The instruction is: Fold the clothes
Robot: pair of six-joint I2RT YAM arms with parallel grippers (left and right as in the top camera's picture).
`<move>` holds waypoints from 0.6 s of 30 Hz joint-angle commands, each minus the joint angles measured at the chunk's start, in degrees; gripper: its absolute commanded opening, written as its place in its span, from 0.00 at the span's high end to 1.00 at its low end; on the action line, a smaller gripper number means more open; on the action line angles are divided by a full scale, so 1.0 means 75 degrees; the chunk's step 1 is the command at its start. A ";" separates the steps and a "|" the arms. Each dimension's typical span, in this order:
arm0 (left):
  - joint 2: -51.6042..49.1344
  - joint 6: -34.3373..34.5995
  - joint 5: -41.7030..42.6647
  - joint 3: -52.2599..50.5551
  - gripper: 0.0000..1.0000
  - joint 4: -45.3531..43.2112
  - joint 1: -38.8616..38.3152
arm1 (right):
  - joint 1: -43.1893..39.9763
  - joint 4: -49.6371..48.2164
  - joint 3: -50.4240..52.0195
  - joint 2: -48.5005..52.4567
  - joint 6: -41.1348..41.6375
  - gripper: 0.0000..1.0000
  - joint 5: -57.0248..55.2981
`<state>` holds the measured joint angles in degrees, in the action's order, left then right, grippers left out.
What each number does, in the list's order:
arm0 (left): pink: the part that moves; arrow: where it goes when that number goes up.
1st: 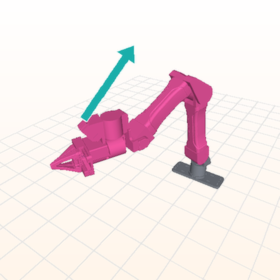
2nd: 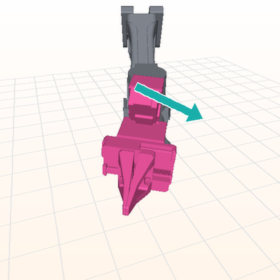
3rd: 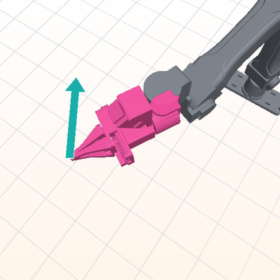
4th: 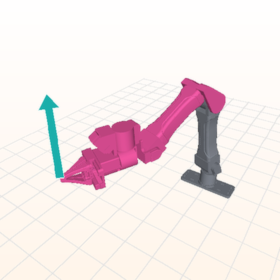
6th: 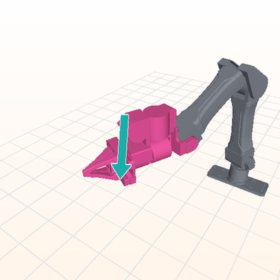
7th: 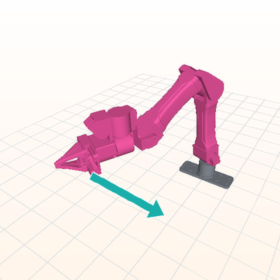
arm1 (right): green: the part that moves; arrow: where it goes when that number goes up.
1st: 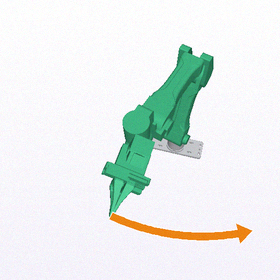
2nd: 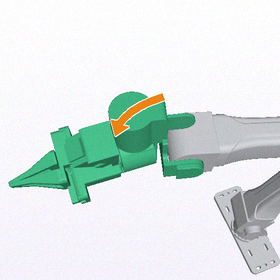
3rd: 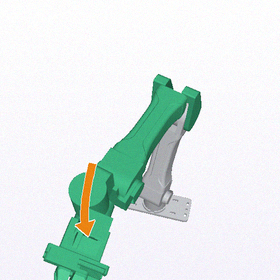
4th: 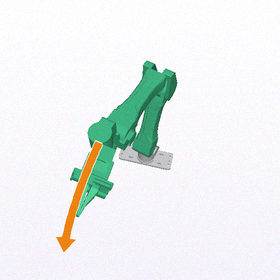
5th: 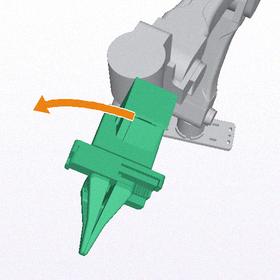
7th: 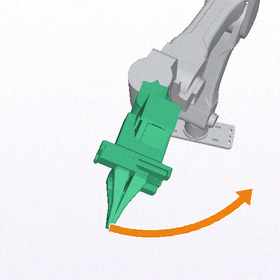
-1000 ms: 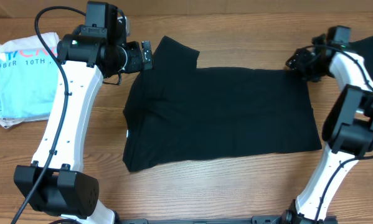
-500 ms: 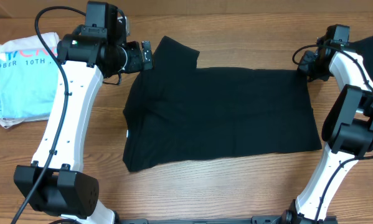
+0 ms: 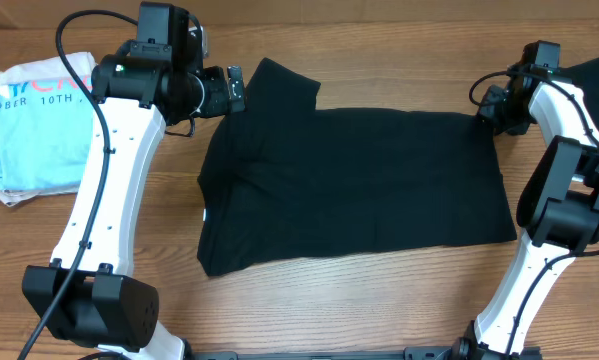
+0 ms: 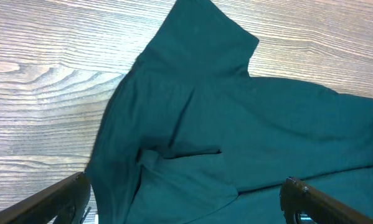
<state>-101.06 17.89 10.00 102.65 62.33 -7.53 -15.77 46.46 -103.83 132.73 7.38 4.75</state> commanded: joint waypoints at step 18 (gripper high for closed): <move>0.0012 -0.0044 -0.0041 0.0093 0.00 -0.0003 -0.0055 | -0.0064 0.0079 -0.0618 0.0079 0.0038 0.96 0.0460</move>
<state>-101.06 17.89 10.00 102.63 62.33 -7.53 -15.81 47.16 -106.39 132.79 7.70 8.12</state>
